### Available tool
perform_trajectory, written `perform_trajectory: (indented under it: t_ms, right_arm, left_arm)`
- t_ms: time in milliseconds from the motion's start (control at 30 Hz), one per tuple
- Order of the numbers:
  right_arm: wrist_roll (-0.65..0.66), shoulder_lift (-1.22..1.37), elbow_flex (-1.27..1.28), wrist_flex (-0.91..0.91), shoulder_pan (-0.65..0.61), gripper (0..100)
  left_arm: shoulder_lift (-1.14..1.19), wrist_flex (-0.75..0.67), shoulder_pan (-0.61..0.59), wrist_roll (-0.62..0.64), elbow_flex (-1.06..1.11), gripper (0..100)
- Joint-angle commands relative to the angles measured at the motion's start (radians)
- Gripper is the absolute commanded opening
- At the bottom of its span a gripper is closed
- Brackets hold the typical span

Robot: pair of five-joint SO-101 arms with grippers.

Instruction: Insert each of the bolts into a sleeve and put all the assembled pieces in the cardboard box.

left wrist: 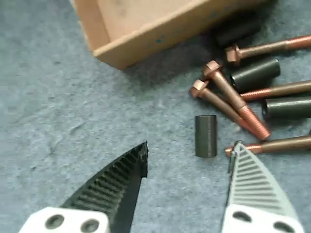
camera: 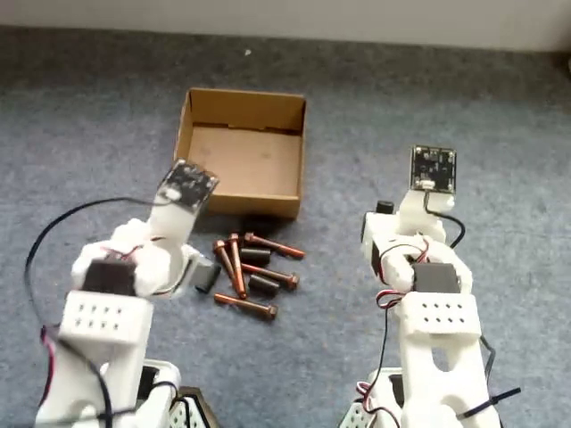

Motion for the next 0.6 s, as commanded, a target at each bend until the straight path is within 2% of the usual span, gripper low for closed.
perform_trajectory:
  t_ms: [0, 133, 233, 300, 467, 567]
  right_arm:
    - [-0.011, -0.028, -0.008, -0.022, 0.015, 0.5]
    - [-0.011, -0.028, -0.008, -0.022, 0.015, 0.5]
    - [-0.009, -0.028, -0.008, -0.022, 0.015, 0.5]
    - [-0.006, -0.028, -0.005, -0.022, 0.015, 0.5]
    - [-0.005, -0.028, 0.019, -0.065, 0.025, 0.5]
    - [-0.006, -0.028, 0.018, -0.071, 0.054, 0.5]
  left_arm:
    - [0.262, -0.006, 0.128, 0.137, -0.116, 31]
    - [0.433, -0.021, 0.189, 0.275, -0.17, 31]
    - [0.526, -0.054, 0.196, 0.282, -0.174, 31]
    - [0.559, -0.052, 0.225, 0.221, -0.176, 31]
    - [0.562, -0.055, 0.328, -0.072, -0.173, 31]
    - [0.562, -0.055, 0.369, -0.172, -0.182, 31]
